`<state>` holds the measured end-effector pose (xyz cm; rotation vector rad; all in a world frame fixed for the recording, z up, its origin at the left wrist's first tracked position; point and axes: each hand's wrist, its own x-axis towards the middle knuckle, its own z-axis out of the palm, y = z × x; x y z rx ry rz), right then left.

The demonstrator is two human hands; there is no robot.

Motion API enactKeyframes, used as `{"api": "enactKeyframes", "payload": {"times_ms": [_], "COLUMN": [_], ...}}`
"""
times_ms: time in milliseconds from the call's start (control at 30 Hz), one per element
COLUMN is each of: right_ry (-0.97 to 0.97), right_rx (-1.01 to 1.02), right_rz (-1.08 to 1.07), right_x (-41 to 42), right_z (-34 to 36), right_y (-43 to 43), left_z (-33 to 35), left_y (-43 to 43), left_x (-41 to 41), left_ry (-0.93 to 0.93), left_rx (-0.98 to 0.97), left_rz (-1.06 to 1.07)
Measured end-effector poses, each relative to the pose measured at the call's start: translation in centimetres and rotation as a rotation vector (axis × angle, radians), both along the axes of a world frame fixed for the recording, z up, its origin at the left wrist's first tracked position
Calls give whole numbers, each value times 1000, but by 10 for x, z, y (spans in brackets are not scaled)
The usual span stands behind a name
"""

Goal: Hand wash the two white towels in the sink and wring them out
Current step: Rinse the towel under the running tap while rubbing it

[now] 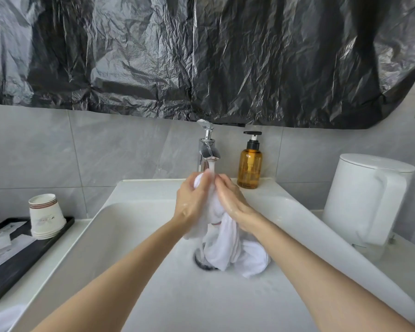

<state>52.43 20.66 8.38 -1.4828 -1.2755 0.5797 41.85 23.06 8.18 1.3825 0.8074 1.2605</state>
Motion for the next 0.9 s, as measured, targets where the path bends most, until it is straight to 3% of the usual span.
{"api": "enactKeyframes", "payload": {"times_ms": [133, 267, 400, 500, 633, 733, 800, 900], "right_ry": [-59, -392, -550, -583, -491, -260, -74, 155], "right_rx": [36, -18, 78, 75, 68, 70, 53, -24], "right_rz": [-203, -277, -286, -202, -213, -277, -337, -402], "right_x": [-12, -22, -23, -18, -11, -4, 4, 13], "right_z": [-2, -3, -2, -1, 7, 13, 15, 16], "right_y": [-3, 2, -7, -12, -5, 5, 9, 9], "left_z": [1, 10, 12, 3, 8, 15, 11, 3], "left_y": [-6, -8, -1, 8, 11, 8, 7, 0], "left_x": [8, 6, 0, -7, -19, -25, -25, -17], "left_ry": [151, 335, 574, 587, 349, 206, 241, 139], "left_rx": [55, 29, 113, 196, 107, -55, -84, -139], "left_rz": [193, 304, 355, 286, 20, -23, -20, -186]}}
